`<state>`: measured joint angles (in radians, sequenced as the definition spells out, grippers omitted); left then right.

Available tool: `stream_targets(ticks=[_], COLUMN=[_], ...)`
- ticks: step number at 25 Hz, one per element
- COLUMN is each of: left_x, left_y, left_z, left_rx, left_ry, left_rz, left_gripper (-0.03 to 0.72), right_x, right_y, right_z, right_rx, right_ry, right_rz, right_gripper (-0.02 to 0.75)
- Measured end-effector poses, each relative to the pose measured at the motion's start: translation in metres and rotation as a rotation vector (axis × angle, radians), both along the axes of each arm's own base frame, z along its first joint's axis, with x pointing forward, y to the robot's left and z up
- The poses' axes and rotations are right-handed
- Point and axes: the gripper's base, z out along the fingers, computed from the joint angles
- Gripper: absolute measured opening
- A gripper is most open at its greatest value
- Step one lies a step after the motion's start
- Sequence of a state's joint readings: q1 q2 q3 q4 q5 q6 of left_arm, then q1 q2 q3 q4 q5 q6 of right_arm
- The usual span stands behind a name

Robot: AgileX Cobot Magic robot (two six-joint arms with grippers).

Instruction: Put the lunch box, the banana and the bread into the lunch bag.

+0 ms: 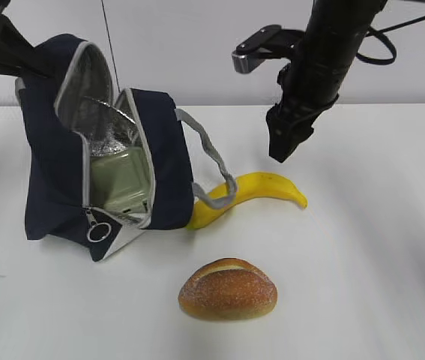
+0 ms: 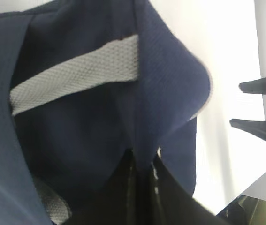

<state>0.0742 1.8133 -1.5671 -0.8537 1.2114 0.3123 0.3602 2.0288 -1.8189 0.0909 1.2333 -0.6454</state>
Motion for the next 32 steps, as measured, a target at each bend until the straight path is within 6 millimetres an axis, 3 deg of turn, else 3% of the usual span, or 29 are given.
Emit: stream_targets(ticks=[7, 13, 21, 23, 28, 32], left_x=[0.002, 0.002, 0.002, 0.002, 0.002, 0.002], left_y=[0.000, 0.000, 0.001, 0.001, 0.001, 0.001], left_z=[0.009, 0.008, 0.008, 0.008, 0.008, 0.008], left_rx=[0.010, 0.012, 0.014, 0.014, 0.014, 0.014], left_ry=[-0.027, -0.024, -0.025, -0.025, -0.024, -0.024], left_rz=[-0.008, -0.010, -0.012, -0.012, -0.013, -0.013], left_gripper=[-0.017, -0.017, -0.017, -0.017, -0.017, -0.017], right_x=[0.011, 0.024, 0.038, 0.040, 0.042, 0.042], right_y=[0.006, 0.011, 0.011, 0.011, 0.011, 0.011], right_z=[-0.046, -0.079, -0.108, -0.113, -0.114, -0.114], right_rx=[-0.028, -0.034, -0.075, -0.079, -0.084, -0.091], right_ry=[0.086, 0.057, -0.010, -0.021, -0.034, -0.036], right_rz=[0.121, 0.165, 0.198, 0.200, 0.204, 0.209], right_gripper=[0.563, 0.563, 0.560, 0.527, 0.339, 0.325])
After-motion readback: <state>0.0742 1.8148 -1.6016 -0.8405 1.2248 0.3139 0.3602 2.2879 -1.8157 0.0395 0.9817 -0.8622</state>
